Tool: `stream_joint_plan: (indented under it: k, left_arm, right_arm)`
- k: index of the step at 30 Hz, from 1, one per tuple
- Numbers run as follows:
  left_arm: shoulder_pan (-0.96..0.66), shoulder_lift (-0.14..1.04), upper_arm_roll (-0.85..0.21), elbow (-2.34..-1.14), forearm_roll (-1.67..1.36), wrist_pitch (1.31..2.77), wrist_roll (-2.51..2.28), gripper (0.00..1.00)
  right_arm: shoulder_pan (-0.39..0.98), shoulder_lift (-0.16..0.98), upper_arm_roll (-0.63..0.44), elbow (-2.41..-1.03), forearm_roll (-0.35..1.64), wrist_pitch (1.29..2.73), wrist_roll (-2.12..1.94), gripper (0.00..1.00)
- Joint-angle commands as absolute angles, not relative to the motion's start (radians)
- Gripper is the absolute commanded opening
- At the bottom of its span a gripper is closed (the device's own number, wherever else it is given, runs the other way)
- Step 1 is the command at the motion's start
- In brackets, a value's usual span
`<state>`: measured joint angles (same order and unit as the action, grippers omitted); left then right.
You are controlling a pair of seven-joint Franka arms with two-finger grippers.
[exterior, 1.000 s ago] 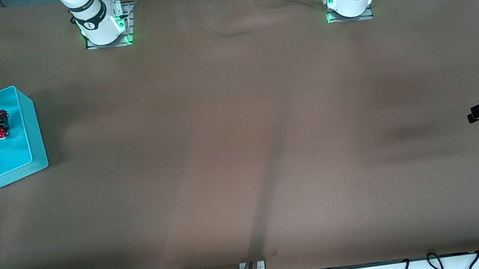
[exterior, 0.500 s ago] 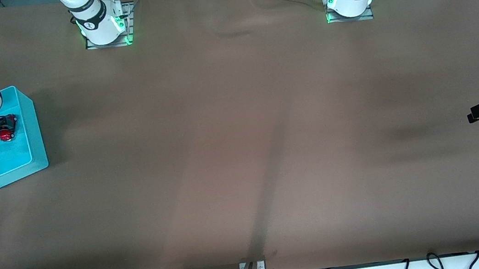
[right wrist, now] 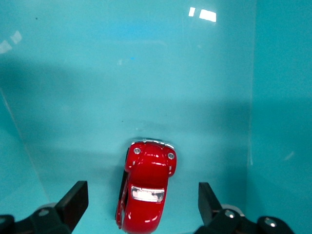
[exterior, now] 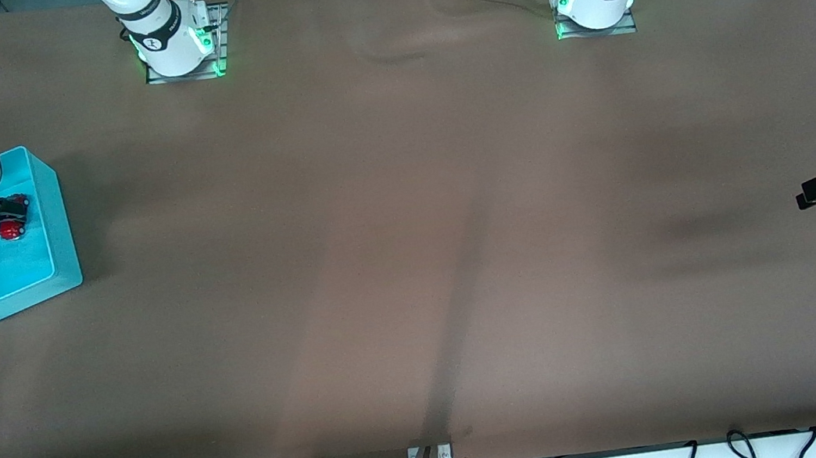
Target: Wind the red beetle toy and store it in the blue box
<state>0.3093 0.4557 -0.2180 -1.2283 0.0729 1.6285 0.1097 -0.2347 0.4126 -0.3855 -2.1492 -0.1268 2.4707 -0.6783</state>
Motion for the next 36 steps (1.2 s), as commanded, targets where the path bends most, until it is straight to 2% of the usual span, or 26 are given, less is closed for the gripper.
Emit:
stream_joint_plan:
  k: [1,36]
  left_arm:
    - [0.308,0.451,-0.216,-1.227,0.078,1.615,0.137,1.0]
    - [0.308,0.459,-0.216,-1.227,0.078,1.615,0.138,1.0]
  right_arm:
    - [-0.249,0.339,-0.373,-2.146,-0.127,2.396,-0.678,1.0]
    - [-0.143,0.002,-0.377,-2.123,-0.126,2.01,-0.643,1.0]
